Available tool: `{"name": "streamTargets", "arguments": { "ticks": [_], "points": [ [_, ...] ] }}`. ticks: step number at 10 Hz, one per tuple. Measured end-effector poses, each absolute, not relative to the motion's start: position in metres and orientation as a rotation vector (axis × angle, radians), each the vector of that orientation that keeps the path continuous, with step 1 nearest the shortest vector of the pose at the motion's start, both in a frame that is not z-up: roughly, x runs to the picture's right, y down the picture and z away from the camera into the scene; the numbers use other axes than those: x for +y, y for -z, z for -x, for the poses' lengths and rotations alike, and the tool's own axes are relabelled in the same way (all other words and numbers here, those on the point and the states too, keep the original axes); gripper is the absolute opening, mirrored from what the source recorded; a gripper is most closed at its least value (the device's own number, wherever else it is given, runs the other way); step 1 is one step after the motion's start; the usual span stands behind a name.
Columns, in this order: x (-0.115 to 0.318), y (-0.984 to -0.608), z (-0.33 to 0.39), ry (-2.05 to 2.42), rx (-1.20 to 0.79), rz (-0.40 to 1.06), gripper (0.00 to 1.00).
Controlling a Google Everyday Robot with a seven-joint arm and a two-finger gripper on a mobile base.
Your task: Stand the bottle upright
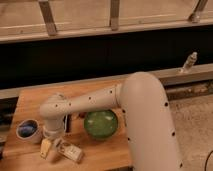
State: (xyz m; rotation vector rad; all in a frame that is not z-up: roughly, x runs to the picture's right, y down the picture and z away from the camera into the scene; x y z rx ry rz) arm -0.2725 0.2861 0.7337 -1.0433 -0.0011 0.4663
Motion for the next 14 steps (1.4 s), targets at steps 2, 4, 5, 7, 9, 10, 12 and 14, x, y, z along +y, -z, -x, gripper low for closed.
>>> {"name": "streamTargets", "arguments": {
  "ticks": [2,4,5,7,9,10,12,14],
  "points": [
    [0.286,-0.736,0.277,-0.463,-0.012,1.043,0.80],
    [0.285,-0.736,0.282,-0.455,-0.024,1.042,0.80],
    [0.285,-0.737,0.285,-0.454,-0.030,1.042,0.80],
    [0.287,-0.739,0.288,-0.452,-0.039,1.045,0.80],
    [0.291,-0.742,0.292,-0.451,-0.046,1.052,0.80],
    [0.293,-0.743,0.294,-0.452,-0.050,1.056,0.80],
    [0.295,-0.744,0.295,-0.457,-0.057,1.059,0.80],
    [0.295,-0.745,0.294,-0.459,-0.057,1.057,0.80]
  ]
}}
